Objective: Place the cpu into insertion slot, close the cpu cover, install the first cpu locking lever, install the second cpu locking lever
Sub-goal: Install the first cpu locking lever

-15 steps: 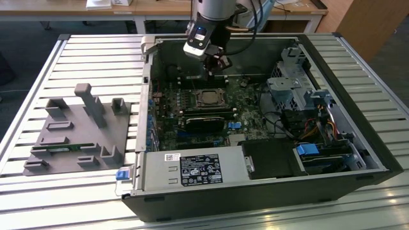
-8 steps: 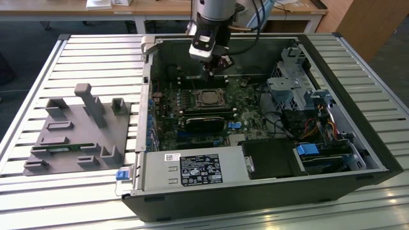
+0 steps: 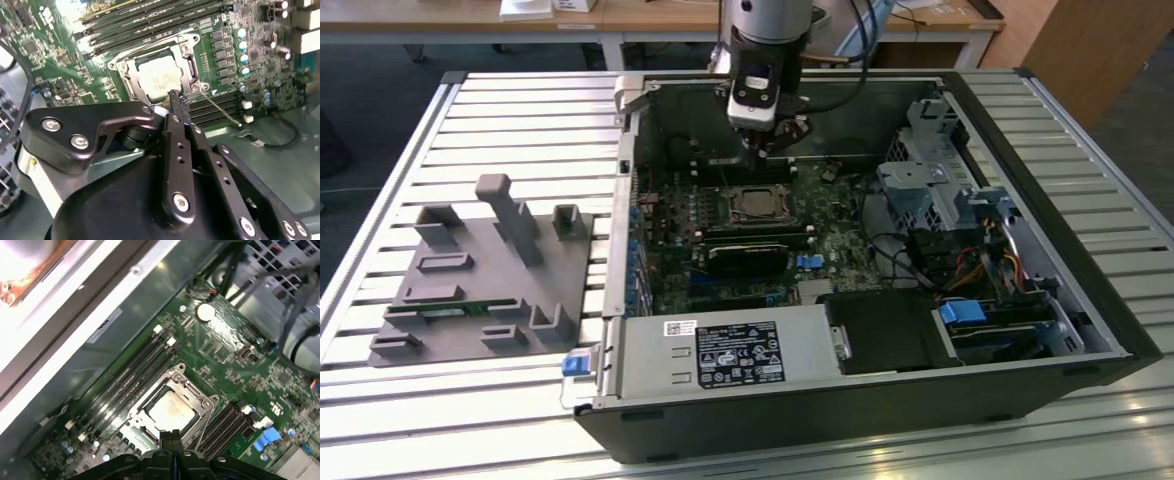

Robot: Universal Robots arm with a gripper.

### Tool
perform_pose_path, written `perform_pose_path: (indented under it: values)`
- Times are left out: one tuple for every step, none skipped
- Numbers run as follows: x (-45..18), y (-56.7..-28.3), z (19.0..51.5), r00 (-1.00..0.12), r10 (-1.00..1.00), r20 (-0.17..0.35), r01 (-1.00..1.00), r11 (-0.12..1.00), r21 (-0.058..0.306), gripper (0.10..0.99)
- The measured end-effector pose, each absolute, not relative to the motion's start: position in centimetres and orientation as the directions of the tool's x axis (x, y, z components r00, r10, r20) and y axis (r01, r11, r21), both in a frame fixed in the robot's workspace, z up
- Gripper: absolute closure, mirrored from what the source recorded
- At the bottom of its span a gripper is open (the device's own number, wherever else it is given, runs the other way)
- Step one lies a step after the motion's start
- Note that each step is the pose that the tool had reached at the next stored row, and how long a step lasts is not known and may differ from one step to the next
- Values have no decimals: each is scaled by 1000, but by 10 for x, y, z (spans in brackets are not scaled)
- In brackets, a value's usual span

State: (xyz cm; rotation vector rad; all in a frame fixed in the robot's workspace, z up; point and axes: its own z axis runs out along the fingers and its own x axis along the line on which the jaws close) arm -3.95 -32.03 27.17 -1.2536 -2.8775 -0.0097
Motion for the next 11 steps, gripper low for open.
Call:
perform_pose_path:
  values:
    - [-39, -320, 272, -692, 722, 5, 722, 692, 5, 980]
    - [-39, -320, 272, -703, 712, 5, 712, 703, 4, 980]
    - [-39, -320, 272, -712, 702, 5, 702, 712, 5, 980]
    - [-39, -320, 272, -720, 693, 5, 694, 720, 4, 980]
    - [-39, -320, 272, -728, 685, 5, 685, 728, 5, 980]
    - [-39, -320, 272, -735, 678, 5, 678, 735, 5, 980]
    - [-39, -320, 272, -742, 670, 5, 670, 742, 4, 980]
    - [-39, -320, 272, -749, 662, 5, 662, 749, 4, 980]
    - [-39, -320, 272, -757, 654, 5, 654, 757, 4, 980]
    - [-39, -320, 272, -764, 645, 5, 645, 764, 4, 980]
    - [-39, -320, 272, -772, 636, 5, 636, 772, 5, 980]
